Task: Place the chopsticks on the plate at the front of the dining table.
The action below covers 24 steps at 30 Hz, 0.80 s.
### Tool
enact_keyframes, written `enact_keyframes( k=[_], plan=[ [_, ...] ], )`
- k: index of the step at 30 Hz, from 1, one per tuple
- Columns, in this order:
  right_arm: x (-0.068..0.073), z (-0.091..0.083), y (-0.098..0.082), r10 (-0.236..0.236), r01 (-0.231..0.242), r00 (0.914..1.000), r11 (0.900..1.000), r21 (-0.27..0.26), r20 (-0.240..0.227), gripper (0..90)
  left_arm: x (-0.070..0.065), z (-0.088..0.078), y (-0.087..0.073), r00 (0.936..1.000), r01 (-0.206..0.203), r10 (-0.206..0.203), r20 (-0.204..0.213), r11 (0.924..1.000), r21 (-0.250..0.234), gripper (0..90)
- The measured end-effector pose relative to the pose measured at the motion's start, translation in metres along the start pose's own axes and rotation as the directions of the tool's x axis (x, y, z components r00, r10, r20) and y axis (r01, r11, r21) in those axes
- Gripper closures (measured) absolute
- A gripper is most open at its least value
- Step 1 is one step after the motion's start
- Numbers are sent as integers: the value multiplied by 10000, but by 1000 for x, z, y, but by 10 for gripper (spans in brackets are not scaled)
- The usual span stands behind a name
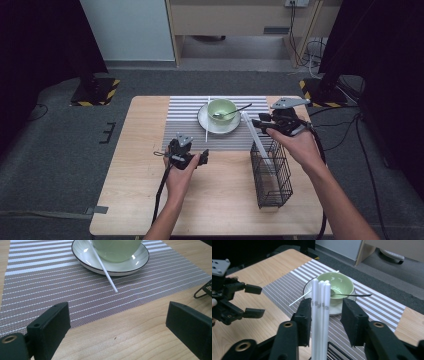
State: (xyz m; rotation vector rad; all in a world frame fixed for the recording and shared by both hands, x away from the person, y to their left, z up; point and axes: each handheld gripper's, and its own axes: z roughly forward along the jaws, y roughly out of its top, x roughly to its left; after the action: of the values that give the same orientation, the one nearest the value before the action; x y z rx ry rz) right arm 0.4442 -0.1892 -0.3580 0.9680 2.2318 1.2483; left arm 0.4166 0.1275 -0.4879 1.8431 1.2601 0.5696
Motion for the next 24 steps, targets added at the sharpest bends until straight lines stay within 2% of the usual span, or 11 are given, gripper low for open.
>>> enact_keyframes(
  k=[2, 5, 13, 24],
  plan=[
    [3, 4, 0, 25, -25, 10000, 10000, 11, -42, 651, 0, -1, 0, 10000, -27, 27, 50, 10000, 9, 49],
    [6, 10, -2, -18, 19, 9999, 10000, 23, -132, 639, 0, -1, -1, 10000, -35, 35, -8, 10000, -30, 52],
    [11, 25, -8, -199, 196, 9998, 9988, 439, 49, 654, -1, -3, -4, 10000, -78, 78, 29, 9999, -65, 59],
    [13, 32, -8, -269, 254, 9994, 9974, 671, 218, 730, -1, -6, -5, 9999, -130, 131, 106, 9998, -124, 59]
  ],
)
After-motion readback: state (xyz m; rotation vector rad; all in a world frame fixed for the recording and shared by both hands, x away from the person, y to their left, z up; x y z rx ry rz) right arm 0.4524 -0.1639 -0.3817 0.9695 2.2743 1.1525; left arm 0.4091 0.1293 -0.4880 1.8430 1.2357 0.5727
